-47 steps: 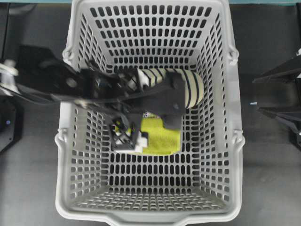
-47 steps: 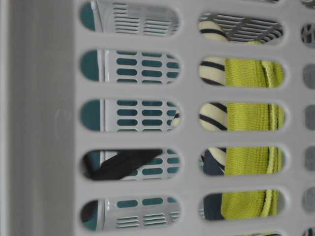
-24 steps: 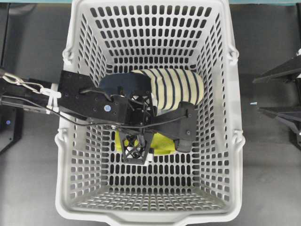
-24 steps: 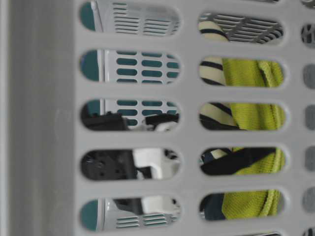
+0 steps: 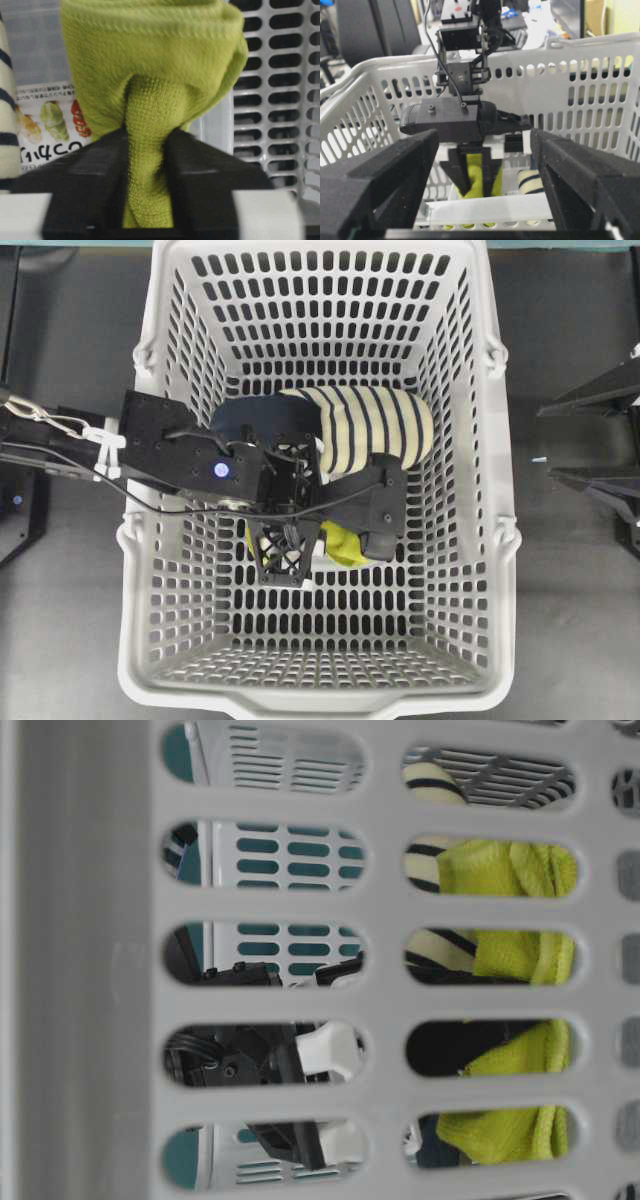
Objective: Pick up the yellow cloth from the shopping basket with the left arm.
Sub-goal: 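Close the left gripper on the yellow cloth, then lift the yellow cloth upward out of the basket with the left gripper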
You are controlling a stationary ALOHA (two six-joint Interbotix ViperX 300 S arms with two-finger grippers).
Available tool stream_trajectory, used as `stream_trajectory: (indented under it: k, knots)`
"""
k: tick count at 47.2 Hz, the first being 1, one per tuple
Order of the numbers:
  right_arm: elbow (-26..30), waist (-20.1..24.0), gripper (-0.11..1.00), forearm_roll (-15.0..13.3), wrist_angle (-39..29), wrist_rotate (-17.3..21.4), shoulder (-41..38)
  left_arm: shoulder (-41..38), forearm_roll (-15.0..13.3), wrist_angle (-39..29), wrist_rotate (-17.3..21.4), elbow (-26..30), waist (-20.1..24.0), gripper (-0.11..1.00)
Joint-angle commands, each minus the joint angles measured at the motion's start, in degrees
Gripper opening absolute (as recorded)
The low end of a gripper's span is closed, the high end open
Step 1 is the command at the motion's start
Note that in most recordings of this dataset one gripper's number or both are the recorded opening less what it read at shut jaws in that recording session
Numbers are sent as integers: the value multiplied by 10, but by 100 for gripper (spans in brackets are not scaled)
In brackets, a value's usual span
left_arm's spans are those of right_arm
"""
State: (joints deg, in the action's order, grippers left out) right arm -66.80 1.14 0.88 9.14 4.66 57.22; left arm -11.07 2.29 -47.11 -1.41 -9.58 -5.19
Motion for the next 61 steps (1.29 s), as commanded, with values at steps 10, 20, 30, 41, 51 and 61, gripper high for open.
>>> stream_trajectory:
  k: [10,20,30,41,51,61]
  knots:
    - [4,1,70,2,7,0,-3,26,3,-13,8,33,0,15]
    - [4,1,70,2,16,1,-3,53,3,-107,11,133,-6,15]
    - [3,1,70,2,25,0,-3,58,2,-259,10,280,-8,15]
    - [3,1,70,2,26,0,-3,38,3,-410,11,424,-7,15]
    - [3,1,70,2,36,0,-2,29,3,-413,18,436,-4,15]
    - [-2,1,70,2,37,0,-2,29,3,-408,19,434,3,15]
